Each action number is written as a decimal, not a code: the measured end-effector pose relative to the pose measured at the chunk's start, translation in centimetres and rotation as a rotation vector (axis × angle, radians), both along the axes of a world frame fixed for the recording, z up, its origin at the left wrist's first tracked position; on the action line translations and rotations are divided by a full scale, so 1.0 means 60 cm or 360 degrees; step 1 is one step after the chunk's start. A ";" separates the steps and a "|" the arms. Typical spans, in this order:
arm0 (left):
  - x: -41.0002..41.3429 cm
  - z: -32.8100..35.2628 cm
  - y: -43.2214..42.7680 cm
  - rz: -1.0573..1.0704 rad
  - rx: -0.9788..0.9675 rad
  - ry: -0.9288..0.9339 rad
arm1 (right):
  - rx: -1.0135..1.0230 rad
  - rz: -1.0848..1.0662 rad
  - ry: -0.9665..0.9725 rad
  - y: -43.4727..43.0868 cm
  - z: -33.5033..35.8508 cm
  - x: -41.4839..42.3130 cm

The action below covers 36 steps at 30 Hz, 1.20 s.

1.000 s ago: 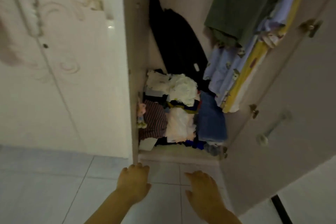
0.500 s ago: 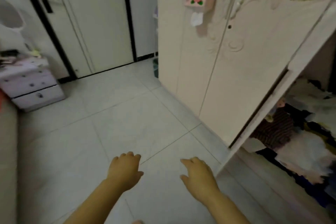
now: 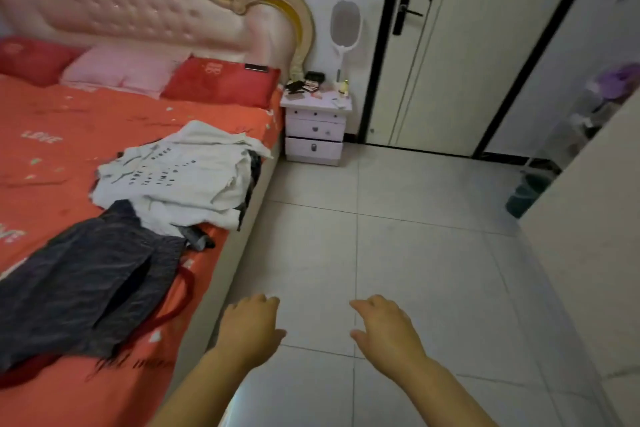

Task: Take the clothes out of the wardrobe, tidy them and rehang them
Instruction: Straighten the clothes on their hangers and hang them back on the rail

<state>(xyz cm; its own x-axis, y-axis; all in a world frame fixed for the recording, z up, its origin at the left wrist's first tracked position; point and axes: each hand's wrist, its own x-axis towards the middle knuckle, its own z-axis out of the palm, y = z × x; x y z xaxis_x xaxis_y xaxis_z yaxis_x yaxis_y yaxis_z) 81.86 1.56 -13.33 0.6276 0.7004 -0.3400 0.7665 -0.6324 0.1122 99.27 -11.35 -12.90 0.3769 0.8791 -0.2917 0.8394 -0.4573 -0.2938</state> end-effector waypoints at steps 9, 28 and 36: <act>-0.132 -0.026 0.205 0.0504 -0.0049 0.0018 | -0.0045 0.0533 -0.0037 0.316 -0.004 -0.074; -0.225 -0.048 0.454 0.1647 -0.0121 0.0028 | -0.0074 0.1691 -0.0012 0.816 -0.058 -0.180; -0.348 -0.094 0.528 0.1804 -0.0271 -0.0073 | -0.0267 0.1824 -0.0050 0.927 -0.102 -0.324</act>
<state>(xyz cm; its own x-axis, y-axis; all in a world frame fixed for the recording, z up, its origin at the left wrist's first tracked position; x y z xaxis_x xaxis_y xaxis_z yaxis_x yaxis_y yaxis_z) 60.95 33.23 -19.00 -0.3205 0.8180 -0.4777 0.8788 0.4450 0.1724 79.85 44.29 -19.00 -0.6068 0.6608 -0.4418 0.7926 0.5451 -0.2733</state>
